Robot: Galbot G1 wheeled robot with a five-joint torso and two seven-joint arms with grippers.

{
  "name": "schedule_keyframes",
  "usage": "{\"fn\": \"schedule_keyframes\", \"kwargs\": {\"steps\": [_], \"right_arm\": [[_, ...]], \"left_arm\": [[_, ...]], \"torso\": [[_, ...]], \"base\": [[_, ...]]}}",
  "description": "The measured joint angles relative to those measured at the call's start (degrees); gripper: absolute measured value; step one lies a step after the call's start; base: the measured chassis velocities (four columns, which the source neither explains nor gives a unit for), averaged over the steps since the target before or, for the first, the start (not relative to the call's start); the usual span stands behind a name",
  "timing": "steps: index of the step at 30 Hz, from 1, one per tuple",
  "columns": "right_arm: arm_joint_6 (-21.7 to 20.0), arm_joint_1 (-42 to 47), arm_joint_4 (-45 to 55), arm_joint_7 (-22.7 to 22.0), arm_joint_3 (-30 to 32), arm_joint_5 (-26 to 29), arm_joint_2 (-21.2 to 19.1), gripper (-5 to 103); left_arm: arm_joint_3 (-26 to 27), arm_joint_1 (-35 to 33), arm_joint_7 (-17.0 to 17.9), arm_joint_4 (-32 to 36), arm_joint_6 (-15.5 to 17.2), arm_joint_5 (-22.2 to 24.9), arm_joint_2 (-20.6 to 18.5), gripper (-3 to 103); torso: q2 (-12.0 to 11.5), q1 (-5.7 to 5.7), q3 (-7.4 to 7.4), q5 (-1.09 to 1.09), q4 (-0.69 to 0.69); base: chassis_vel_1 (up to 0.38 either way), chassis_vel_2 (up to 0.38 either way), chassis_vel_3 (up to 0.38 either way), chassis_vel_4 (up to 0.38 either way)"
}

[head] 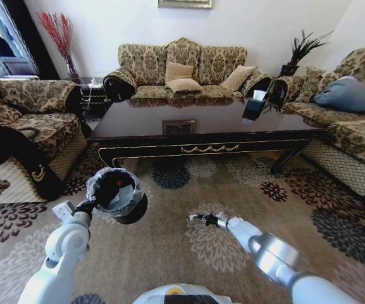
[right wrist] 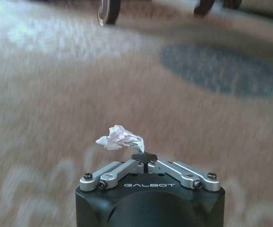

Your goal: Move to the front of the table and pick up the trash from the floor, then place it into the trash bin.

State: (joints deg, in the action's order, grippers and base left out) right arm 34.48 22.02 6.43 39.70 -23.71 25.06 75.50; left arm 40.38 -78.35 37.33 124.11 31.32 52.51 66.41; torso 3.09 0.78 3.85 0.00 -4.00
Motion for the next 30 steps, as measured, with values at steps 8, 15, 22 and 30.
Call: {"fn": "schedule_keyframes", "kwargs": {"steps": [8,15,22,30], "right_arm": [[4.3,-4.8,12.9,1.6,0.7,2.9,-2.6,0],[2.8,-12.9,33.0,-3.6,-10.6,10.6,-5.7,0],[1.6,-17.7,45.0,-10.0,-18.5,14.6,-5.3,0],[1.5,-18.5,51.7,-15.5,-24.9,12.6,-2.2,0]], "left_arm": [[-2.8,1.5,-0.8,-3.7,-0.6,-1.1,0.0,3],[-7.7,5.1,-0.9,-7.9,-0.8,-1.2,0.3,3],[-9.8,7.8,-1.0,-10.0,-0.9,-1.4,0.5,3],[-10.5,9.8,-1.2,-10.8,-0.9,-1.2,0.0,3]], "torso": [[0.0,0.01,0.0,0.0,0.01],[0.0,0.01,0.0,-0.02,0.0],[0.0,0.02,0.0,-0.01,0.01],[0.0,0.02,0.0,-0.01,0.02]], "base": [[0.0,0.0,0.0,0.0],[0.0,0.0,0.0,0.0],[0.0,0.0,0.0,0.0],[0.0,0.0,0.0,0.0]]}}
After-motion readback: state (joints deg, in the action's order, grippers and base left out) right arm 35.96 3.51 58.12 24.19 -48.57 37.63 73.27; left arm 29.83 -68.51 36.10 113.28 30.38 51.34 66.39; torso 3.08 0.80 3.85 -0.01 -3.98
